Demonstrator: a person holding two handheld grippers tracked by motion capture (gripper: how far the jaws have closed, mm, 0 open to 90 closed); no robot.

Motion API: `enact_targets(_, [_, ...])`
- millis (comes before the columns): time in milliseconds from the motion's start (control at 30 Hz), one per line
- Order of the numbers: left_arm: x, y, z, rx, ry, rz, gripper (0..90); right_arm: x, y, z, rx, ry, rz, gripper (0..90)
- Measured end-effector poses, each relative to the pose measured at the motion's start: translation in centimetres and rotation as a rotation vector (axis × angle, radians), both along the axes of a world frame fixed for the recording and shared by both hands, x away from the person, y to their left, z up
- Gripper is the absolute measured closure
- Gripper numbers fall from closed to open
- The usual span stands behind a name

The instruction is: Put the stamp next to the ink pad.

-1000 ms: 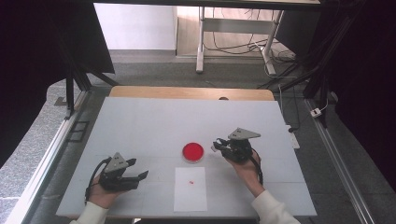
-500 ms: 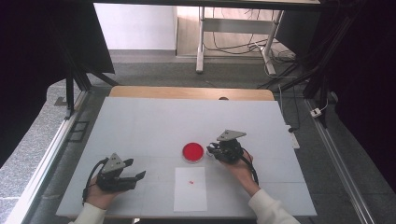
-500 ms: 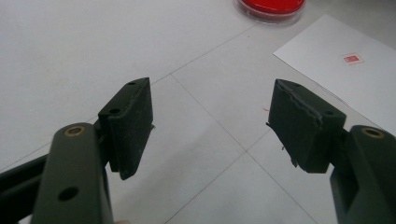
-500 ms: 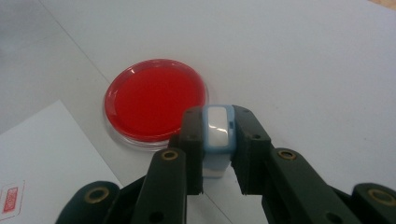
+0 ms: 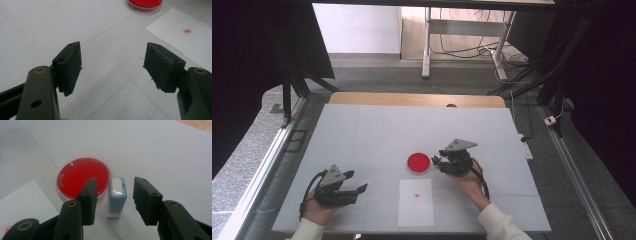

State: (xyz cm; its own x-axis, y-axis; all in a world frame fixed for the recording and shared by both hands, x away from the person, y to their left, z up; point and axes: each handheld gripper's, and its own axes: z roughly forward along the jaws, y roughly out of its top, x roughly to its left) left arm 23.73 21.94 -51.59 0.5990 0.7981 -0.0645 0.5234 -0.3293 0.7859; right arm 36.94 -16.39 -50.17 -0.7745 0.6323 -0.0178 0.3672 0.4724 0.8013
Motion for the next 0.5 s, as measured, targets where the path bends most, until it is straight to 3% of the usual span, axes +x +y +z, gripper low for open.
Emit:
enact_targets(267, [0.1, 0.1, -0.1, -0.002, 0.001, 0.0, 30.8, -1.2, -1.6, 1.1, 0.075, -0.048, 0.022, 44.9])
enact_targets(500, [0.0, 0.2, -0.1, -0.002, -0.004, 0.001, 30.4, -2.9, -3.3, 1.5, 0.096, -0.1, 0.026, 43.0])
